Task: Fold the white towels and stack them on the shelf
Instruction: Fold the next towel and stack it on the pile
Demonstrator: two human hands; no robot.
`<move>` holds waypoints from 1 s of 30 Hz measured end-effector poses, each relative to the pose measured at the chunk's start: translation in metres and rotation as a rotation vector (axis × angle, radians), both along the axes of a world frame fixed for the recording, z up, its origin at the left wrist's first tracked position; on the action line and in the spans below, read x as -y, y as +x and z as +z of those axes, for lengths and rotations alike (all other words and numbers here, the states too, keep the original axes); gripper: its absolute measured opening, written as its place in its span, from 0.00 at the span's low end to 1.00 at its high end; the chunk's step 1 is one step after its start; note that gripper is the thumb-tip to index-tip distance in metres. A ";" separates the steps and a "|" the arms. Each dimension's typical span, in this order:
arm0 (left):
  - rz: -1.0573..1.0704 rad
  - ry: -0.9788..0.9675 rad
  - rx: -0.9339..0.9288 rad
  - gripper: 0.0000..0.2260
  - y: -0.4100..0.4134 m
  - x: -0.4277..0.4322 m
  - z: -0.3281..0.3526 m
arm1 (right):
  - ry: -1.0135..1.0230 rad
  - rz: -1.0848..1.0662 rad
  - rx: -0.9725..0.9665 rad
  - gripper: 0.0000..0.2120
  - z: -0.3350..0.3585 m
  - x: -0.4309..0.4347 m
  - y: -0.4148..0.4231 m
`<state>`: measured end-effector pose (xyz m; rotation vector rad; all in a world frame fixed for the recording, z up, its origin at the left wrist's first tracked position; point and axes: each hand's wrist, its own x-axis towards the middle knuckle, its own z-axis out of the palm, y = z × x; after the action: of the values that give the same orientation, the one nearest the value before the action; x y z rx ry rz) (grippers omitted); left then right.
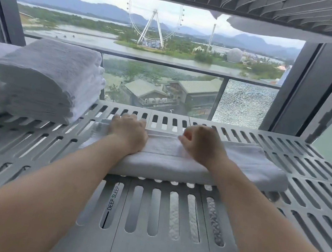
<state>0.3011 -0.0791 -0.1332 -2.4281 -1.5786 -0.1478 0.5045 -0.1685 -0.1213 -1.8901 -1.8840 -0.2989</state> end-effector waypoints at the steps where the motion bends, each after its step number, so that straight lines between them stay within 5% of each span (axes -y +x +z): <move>1: 0.006 0.005 -0.008 0.19 -0.004 -0.001 0.000 | -0.037 0.060 -0.020 0.11 -0.002 -0.003 -0.013; 5: 0.024 -0.076 -0.001 0.20 -0.016 -0.002 -0.004 | -0.075 0.055 -0.066 0.09 -0.016 -0.007 -0.030; 8: -0.070 0.031 0.066 0.14 -0.008 0.001 0.001 | -0.133 0.066 -0.113 0.08 -0.016 -0.005 -0.026; 12: -0.282 0.132 0.202 0.21 0.020 0.014 0.008 | -0.129 0.043 -0.308 0.08 -0.009 0.012 -0.011; 19: -0.503 -0.044 0.391 0.17 0.078 0.053 0.008 | 0.027 -0.622 -0.026 0.16 -0.008 0.065 0.069; 24: -0.489 -0.295 0.249 0.16 0.123 0.072 0.011 | -0.201 -0.858 -0.112 0.21 -0.013 0.081 0.120; 30: -0.350 -0.351 0.065 0.24 0.155 0.079 -0.001 | -0.287 -0.735 -0.347 0.35 -0.019 0.071 0.153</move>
<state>0.4562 -0.1577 -0.1340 -2.9881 -1.2767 -0.0091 0.6573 -0.2398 -0.1400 -2.5798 -0.9960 0.0887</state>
